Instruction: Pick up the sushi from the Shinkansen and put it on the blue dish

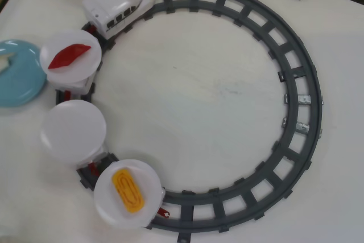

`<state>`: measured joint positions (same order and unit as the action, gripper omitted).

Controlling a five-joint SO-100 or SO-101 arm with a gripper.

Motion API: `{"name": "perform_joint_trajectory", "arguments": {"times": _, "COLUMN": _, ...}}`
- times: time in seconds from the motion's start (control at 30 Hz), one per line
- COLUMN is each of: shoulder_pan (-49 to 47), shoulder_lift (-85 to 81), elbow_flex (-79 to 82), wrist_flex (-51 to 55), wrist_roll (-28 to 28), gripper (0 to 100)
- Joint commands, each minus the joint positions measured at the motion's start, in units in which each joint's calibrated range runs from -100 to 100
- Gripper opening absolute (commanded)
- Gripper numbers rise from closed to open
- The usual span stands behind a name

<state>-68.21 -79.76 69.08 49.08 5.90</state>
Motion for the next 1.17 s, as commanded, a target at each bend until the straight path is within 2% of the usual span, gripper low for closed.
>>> {"name": "perform_joint_trajectory", "arguments": {"times": 0.0, "shoulder_pan": -0.5, "shoulder_lift": -12.8, "elbow_flex": 3.0, "wrist_flex": -0.1, "wrist_roll": -0.8, "gripper": 25}}
{"name": "perform_joint_trajectory", "arguments": {"times": 0.1, "shoulder_pan": -2.1, "shoulder_lift": -18.8, "elbow_flex": 5.4, "wrist_flex": 0.3, "wrist_roll": -0.8, "gripper": 25}}
{"name": "perform_joint_trajectory", "arguments": {"times": 1.13, "shoulder_pan": -4.2, "shoulder_lift": -17.8, "elbow_flex": 6.6, "wrist_flex": 1.2, "wrist_roll": -0.8, "gripper": 25}}
